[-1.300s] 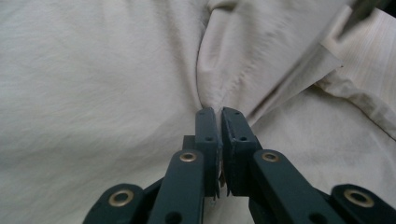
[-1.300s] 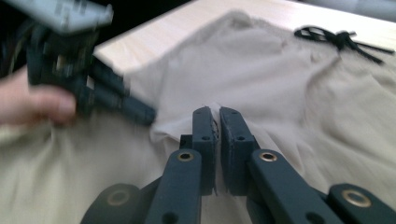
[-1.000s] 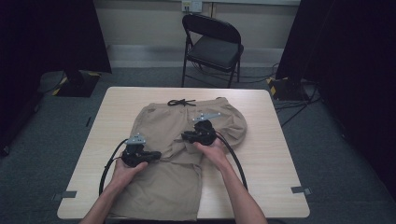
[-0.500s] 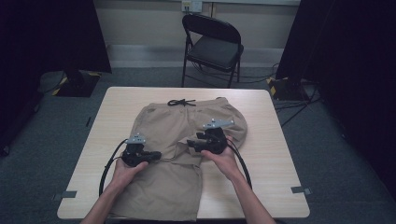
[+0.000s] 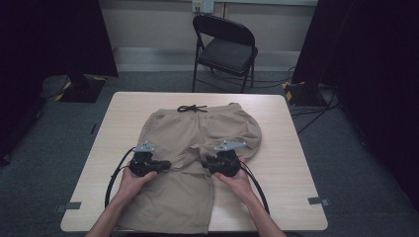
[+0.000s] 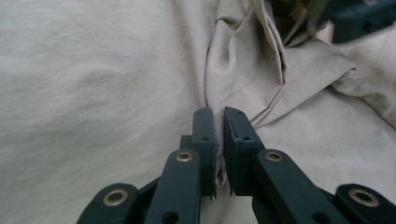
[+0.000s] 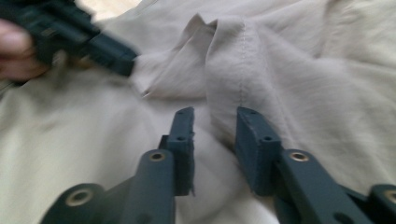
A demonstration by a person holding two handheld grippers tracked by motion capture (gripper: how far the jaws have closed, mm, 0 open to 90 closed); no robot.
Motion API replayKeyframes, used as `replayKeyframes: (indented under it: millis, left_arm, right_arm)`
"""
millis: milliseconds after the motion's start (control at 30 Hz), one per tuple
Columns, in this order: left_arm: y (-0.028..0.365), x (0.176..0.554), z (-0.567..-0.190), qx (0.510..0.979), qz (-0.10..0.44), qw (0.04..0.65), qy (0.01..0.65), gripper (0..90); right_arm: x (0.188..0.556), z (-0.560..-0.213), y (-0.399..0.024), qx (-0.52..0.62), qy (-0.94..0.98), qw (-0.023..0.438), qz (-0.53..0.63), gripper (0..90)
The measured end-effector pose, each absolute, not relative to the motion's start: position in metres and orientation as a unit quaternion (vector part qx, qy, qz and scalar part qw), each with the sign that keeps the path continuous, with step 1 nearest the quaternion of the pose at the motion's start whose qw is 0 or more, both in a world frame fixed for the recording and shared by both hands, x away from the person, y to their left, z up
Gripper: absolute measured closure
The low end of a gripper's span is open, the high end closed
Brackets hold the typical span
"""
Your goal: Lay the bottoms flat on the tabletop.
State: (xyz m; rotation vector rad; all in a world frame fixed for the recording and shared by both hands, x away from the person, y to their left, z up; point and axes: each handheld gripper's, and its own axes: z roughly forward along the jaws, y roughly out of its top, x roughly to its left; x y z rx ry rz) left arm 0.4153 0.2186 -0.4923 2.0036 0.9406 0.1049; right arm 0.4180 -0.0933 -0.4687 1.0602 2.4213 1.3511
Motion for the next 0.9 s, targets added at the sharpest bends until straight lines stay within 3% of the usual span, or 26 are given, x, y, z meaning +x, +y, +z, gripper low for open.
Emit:
replayKeyframes:
  millis: [333,433,467,567,800,900]
  left_arm:
    - [0.221,0.416,-0.493,0.809,0.038,0.446,0.381,83.5]
    - [0.222,0.416,-0.493,0.808,0.04,0.446,0.383,83.5]
    - [0.222,0.416,-0.493,0.808,0.039,0.446,0.384,83.5]
    - [0.223,0.416,-0.493,0.807,0.039,0.446,0.384,83.2]
    - [0.226,0.412,-0.482,0.786,0.067,0.483,0.38,75.1]
    - [0.222,0.409,-0.476,0.781,0.077,0.495,0.372,66.1]
  right_arm:
    - [0.457,-0.488,-0.077,0.388,0.813,0.08,0.427,47.4]
    - [0.459,-0.494,-0.074,0.391,0.817,0.103,0.411,57.3]
    - [0.46,-0.495,-0.078,0.392,0.817,0.117,0.407,68.8]
    - [0.46,-0.493,-0.085,0.401,0.811,0.117,0.409,82.7]
    - [0.462,-0.48,-0.11,0.422,0.781,0.115,0.446,85.1]
    - [0.467,-0.469,-0.126,0.431,0.767,0.118,0.46,85.2]
